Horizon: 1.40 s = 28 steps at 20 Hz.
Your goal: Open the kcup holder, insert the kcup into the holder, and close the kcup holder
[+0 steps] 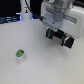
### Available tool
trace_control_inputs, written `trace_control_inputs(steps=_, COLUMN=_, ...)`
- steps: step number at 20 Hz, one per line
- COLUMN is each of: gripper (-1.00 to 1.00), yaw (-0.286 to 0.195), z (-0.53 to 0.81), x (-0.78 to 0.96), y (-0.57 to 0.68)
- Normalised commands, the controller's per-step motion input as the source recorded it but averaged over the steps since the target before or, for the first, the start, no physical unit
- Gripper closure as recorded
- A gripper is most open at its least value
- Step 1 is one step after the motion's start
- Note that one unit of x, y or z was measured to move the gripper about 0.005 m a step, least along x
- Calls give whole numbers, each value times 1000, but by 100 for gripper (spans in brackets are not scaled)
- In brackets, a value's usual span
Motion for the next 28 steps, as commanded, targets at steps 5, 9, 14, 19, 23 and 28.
trace_control_inputs(steps=5, gripper=-100, yaw=-272, z=179, x=-10, y=-478)
trace_control_inputs(steps=9, gripper=-100, yaw=-270, z=49, x=16, y=-505)
trace_control_inputs(steps=14, gripper=-100, yaw=-268, z=19, x=7, y=-512)
trace_control_inputs(steps=19, gripper=-100, yaw=-275, z=14, x=-7, y=-502)
trace_control_inputs(steps=23, gripper=-100, yaw=-269, z=-18, x=-66, y=-515)
trace_control_inputs(steps=28, gripper=-100, yaw=-267, z=-122, x=-194, y=-525)
